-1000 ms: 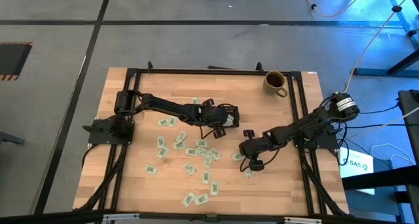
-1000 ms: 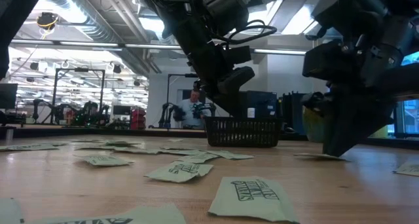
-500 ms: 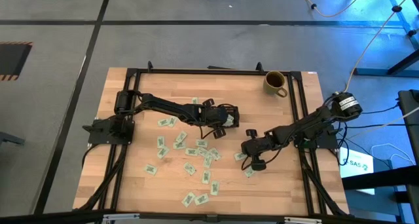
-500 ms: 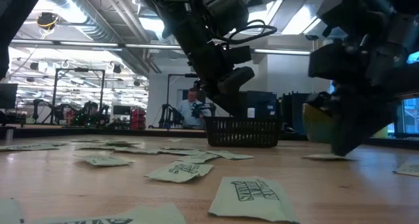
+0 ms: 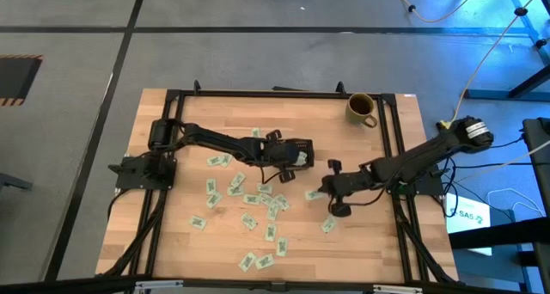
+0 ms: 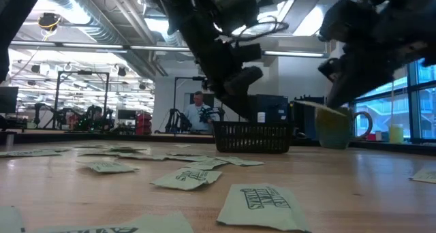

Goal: Pick and place Stevia / Truvia into bins
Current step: Put the stevia packet into the black basket

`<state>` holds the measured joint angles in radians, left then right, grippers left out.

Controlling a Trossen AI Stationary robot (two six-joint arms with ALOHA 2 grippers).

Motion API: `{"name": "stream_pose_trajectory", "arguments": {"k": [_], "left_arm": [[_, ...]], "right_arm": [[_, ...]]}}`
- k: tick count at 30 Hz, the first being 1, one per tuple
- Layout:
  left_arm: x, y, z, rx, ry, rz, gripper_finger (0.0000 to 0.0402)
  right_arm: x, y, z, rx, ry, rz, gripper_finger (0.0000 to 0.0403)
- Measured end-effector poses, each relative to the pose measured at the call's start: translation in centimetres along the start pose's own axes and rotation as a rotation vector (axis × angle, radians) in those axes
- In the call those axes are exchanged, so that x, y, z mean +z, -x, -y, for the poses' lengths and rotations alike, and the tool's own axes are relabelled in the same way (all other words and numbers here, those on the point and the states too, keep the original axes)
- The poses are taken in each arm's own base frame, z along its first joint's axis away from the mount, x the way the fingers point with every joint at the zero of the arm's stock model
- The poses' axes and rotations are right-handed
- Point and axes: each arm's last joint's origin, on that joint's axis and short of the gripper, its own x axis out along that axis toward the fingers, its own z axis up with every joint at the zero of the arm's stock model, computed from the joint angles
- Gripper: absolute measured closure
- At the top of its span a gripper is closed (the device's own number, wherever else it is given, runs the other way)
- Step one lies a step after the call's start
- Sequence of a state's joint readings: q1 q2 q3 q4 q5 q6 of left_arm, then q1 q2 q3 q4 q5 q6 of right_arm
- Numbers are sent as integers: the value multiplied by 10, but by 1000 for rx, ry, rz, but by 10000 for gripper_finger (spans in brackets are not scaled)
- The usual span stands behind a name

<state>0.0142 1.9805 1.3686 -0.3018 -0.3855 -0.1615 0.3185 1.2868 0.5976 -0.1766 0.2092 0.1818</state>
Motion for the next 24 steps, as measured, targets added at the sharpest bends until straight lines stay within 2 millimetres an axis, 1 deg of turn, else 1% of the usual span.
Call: {"name": "stream_pose_trajectory", "arguments": {"k": [5,7,10,13,18,24], "left_arm": [[-1,22,12,38,-52,-3,338],[-2,31,20,21,-74,-3,336],[-6,39,35,-12,-120,-1,334],[-11,45,49,-53,-173,-3,335],[-17,53,65,-104,-202,-4,335],[-22,59,75,-125,-212,-5,335]], "right_arm": [[9,16,18,-85,-59,83,403],[14,20,27,-119,-89,108,403],[25,24,39,-154,-126,144,403],[34,23,49,-186,-122,148,403],[41,10,66,-229,-121,106,403],[37,-21,83,-233,-149,41,403]]}}
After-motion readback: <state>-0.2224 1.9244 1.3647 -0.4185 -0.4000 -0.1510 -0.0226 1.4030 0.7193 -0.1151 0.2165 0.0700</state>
